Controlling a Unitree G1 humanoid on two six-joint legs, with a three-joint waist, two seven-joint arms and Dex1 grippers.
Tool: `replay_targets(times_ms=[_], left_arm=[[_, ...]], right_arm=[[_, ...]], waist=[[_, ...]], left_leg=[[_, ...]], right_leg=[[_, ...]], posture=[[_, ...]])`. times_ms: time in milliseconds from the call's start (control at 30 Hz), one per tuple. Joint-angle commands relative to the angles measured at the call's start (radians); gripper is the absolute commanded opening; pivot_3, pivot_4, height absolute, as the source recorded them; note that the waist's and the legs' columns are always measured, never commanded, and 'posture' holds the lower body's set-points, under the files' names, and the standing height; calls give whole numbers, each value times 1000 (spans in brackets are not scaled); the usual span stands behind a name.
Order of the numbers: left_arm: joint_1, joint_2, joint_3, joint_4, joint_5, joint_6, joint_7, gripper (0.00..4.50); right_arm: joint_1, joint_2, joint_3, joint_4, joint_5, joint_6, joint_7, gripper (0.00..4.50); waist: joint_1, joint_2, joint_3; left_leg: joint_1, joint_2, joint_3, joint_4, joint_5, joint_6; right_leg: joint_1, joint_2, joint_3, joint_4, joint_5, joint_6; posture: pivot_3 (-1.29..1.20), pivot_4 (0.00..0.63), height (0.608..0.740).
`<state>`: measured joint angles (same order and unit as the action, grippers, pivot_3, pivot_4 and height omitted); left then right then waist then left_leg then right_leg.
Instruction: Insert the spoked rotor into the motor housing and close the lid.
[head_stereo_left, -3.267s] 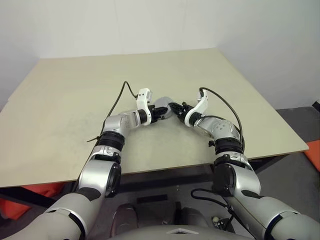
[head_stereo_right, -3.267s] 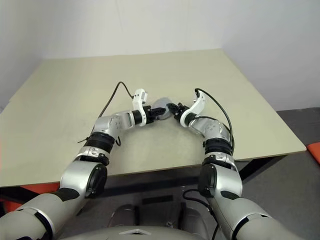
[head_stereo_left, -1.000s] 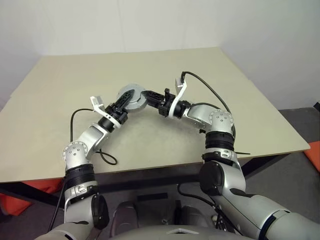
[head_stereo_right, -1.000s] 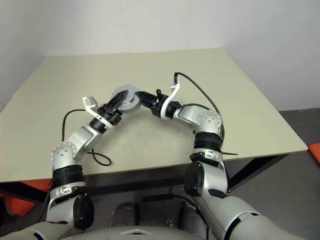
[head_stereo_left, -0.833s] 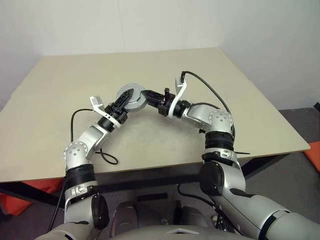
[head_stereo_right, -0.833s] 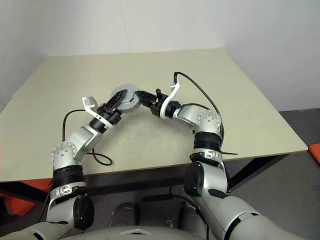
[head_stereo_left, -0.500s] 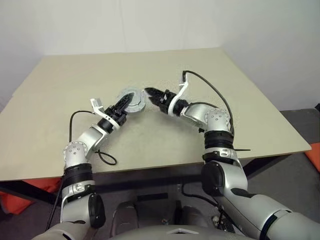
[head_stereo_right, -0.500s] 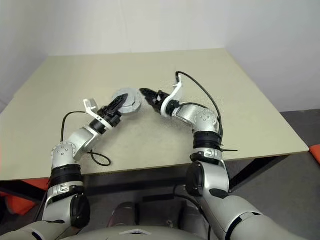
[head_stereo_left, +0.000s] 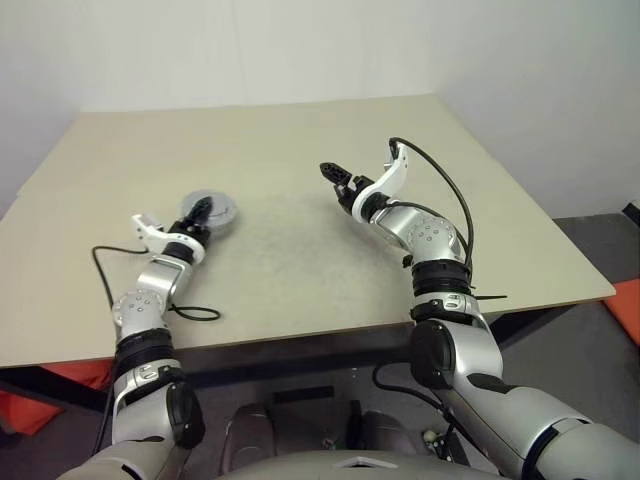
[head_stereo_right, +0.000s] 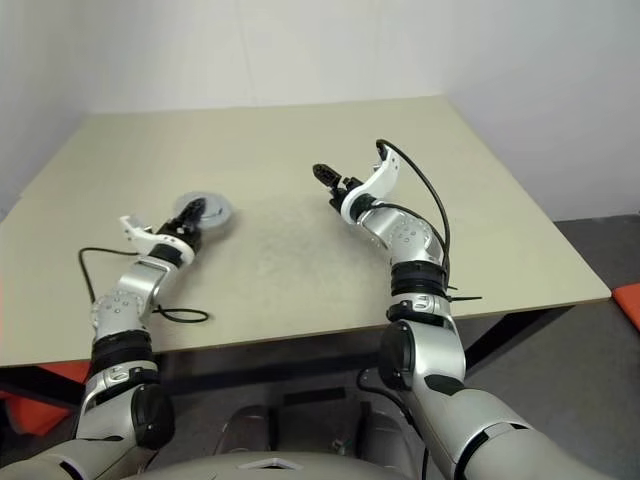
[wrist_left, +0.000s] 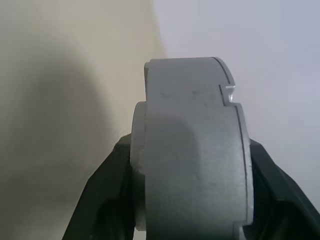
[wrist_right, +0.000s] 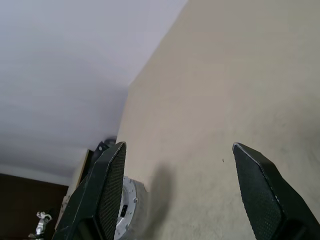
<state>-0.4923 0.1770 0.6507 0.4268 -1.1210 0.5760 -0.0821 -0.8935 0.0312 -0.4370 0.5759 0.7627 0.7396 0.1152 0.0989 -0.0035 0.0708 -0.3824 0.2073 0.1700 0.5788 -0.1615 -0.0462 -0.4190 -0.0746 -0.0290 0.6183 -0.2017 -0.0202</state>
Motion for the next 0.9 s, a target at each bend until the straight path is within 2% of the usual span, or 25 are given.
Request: replay_targets(times_ms=[33, 233, 333, 467, 633, 900], left_arm=[[-62, 19, 7, -3, 15, -26, 13, 2310], [-68, 17, 4, 9, 49, -32, 31, 2310], [-67, 27, 0, 20, 77, -33, 42, 3037], [-65, 37, 14, 33, 101, -39, 66, 4351], [-50, 73, 33, 32, 138, -59, 76, 4433], [-69, 242, 86, 125, 220, -137, 69, 4433]], right_arm=[[-19, -3, 8, -42, 5, -16, 18, 3830], [-11, -2, 14, -54, 5, -15, 17, 3830], [-20, 1, 13, -54, 5, -30, 21, 3858], [-32, 5, 6, -52, 14, -38, 19, 3858], [-45, -3, 16, -28, 2, -41, 33, 3858], [-99, -35, 15, 73, -23, -70, 66, 3858]], waist=[[8, -1, 0], [9, -4, 0], [7, -4, 0], [6, -4, 0], [3, -4, 0], [-1, -4, -1]], left_leg=[[-1, 0, 0, 0, 0, 0], [-1, 0, -1, 2, 0, 0], [0, 0, -1, 2, 0, 0], [1, 0, -1, 2, 0, -1], [2, 0, -1, 3, 1, -1], [3, 1, -1, 2, 1, -2]], right_leg=[[0, 0, -1, 0, 0, 0], [0, -1, -1, 1, 0, -1], [0, -1, 0, 3, 0, -1], [0, -1, 0, 4, 0, -1], [0, -1, 0, 4, 0, -2], [0, 0, 0, 4, -1, -4]], posture=[[0, 0, 740], [0, 0, 740], [0, 0, 740], [0, 0, 740], [0, 0, 740], [0, 0, 740]])
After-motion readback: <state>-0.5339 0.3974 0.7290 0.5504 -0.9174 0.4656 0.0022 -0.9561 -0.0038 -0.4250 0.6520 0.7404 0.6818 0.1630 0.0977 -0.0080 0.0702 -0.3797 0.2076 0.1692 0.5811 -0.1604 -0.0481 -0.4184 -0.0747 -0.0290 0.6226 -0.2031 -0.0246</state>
